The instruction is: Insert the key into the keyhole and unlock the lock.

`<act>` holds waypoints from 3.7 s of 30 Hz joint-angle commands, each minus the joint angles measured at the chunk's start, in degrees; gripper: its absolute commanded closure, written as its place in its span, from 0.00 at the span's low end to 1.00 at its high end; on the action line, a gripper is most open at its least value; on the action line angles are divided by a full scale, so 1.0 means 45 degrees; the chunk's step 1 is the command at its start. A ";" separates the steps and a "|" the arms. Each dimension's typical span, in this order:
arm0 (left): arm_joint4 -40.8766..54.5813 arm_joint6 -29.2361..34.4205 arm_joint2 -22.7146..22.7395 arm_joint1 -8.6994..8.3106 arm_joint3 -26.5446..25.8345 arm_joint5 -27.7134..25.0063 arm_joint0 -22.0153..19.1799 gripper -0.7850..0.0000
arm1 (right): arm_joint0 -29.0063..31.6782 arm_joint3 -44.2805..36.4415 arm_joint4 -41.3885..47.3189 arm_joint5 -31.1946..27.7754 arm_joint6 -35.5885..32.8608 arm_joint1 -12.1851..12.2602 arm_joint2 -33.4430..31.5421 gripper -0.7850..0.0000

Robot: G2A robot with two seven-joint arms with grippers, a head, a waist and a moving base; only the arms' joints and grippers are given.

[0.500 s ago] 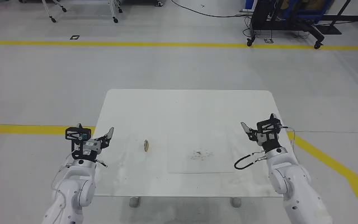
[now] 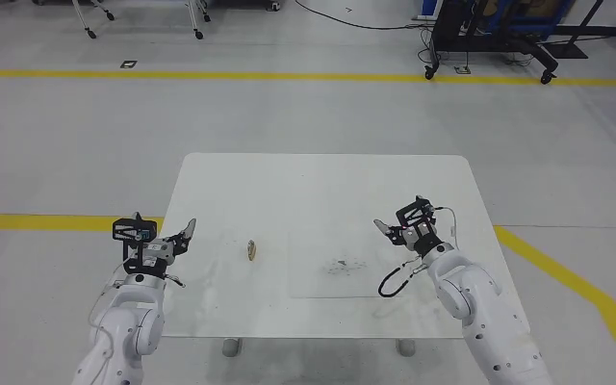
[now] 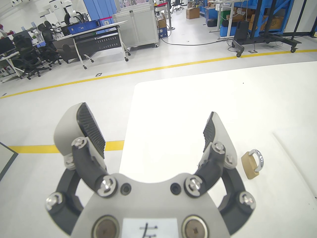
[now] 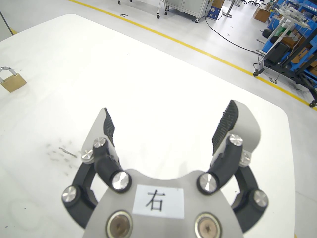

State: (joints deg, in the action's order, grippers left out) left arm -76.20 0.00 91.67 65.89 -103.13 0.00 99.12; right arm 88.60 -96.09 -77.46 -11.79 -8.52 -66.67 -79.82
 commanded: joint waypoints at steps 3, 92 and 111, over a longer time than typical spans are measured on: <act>0.0000 0.0000 0.0000 0.0000 0.0000 0.0000 0.0000 0.00 | -0.0173 0.0448 0.0977 -0.1447 0.0295 -0.0068 0.0620 0.00; 0.0000 0.0000 0.0000 0.0000 0.0000 0.0000 0.0000 0.00 | -0.4460 0.6165 0.1049 -1.0269 1.0513 0.0337 0.3805 1.00; 1.0362 0.0458 -0.2284 0.0370 -0.0459 -0.5437 -0.1939 0.00 | -0.4366 0.6331 0.1494 -1.0269 1.1437 0.0428 0.4110 1.00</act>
State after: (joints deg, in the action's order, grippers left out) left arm -40.06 -0.75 83.55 67.38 -106.85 -22.31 92.55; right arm 68.95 -67.60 -70.74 -58.00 42.95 -64.75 -61.32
